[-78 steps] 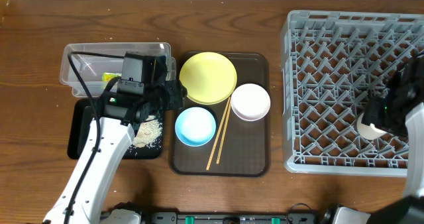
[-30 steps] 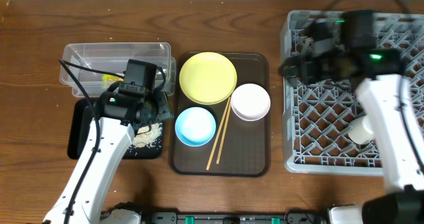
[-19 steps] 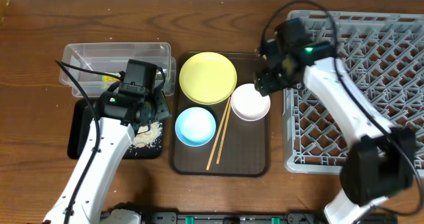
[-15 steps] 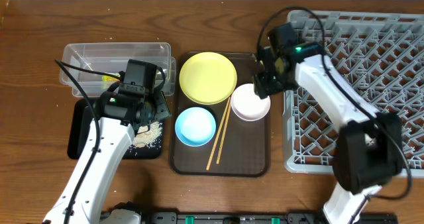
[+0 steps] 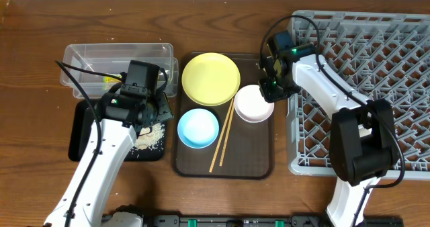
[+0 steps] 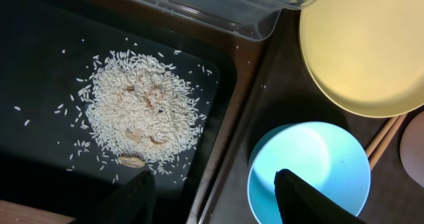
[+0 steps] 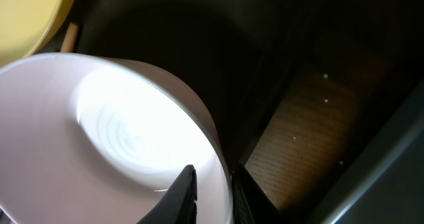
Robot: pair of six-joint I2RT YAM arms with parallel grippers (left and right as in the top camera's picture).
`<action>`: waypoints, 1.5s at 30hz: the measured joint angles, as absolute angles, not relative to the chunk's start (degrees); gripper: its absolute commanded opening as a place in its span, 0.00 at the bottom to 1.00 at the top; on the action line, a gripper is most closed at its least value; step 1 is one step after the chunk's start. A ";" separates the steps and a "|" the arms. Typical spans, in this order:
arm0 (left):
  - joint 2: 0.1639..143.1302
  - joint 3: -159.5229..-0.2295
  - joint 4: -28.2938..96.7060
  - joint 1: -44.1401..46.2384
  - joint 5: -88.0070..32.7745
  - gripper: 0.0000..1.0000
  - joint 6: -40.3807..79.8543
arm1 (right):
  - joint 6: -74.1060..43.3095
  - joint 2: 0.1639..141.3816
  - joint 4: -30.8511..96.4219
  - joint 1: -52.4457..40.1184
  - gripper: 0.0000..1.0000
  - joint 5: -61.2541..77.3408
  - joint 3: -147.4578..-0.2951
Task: Sort waste into correct bins and load items into the dishwasher rack
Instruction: 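Lift the pink bowl and set it in the rack's back corner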
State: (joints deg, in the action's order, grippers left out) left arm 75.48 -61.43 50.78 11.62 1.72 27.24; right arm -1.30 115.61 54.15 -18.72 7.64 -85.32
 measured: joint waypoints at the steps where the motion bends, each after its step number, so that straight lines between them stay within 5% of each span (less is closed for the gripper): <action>1: 75.48 -61.43 50.78 11.62 1.72 0.61 27.24 | -1.30 115.61 54.15 -18.72 0.17 7.64 -85.32; 9: 75.48 -61.43 50.78 11.62 1.72 0.61 27.24 | -1.50 115.66 54.13 -18.72 0.01 7.62 -85.17; 28: 75.48 -61.43 50.76 11.62 1.72 0.61 27.27 | -1.52 109.01 54.52 -16.69 0.01 4.23 -86.35; 45: 75.48 -61.43 50.65 11.62 1.72 0.61 27.27 | -1.52 94.35 36.95 -9.87 0.01 -27.07 -88.86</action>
State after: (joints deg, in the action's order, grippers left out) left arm 75.48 -61.43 50.65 11.62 1.72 27.27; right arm -1.52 94.35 36.95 -9.87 -27.07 -88.86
